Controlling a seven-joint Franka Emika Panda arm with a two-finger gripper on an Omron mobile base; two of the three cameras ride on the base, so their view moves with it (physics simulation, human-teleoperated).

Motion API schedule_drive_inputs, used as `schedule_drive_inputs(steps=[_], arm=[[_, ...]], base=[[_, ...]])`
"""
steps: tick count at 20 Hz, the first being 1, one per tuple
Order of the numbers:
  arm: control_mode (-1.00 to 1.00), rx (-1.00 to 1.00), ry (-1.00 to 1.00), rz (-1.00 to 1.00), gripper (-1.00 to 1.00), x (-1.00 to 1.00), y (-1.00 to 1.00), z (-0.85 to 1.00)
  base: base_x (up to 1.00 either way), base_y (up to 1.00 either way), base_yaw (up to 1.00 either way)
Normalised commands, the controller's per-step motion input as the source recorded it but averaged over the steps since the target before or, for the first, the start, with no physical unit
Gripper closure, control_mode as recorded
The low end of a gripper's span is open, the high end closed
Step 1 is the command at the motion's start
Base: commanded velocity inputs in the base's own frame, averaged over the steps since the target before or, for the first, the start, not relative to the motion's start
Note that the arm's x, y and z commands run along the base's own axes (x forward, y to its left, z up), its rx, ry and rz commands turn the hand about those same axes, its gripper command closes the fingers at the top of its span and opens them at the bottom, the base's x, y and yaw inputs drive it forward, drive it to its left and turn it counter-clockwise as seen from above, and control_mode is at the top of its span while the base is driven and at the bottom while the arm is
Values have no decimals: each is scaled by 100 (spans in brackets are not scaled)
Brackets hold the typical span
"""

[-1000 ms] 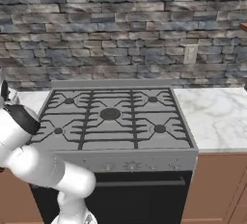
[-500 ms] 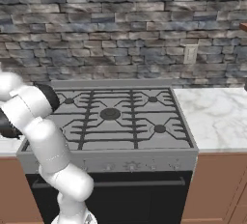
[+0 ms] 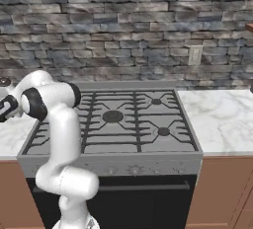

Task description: Pick the cup and bowl from the counter and place them on the counter next to the sink.

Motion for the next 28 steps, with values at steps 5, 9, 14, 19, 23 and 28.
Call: schedule_drive_inputs(steps=[5,9,14,19,23,28], arm=[[-100,-1,4,-1,-100,-3,36,35],[-100,0,1,-3,-100,-8,10,48],[-100,0,10,-4,-100,0,3,7],[-100,0,14,-6,-100,4,0,-7],[-100,0,7,-3,-100,10,0,-14],[-100,0,0,-2,-100,27,0,-14]], base=[[0,0,0],[0,0,0],[0,0,0],[0,0,0],[0,0,0],[0,0,0]])
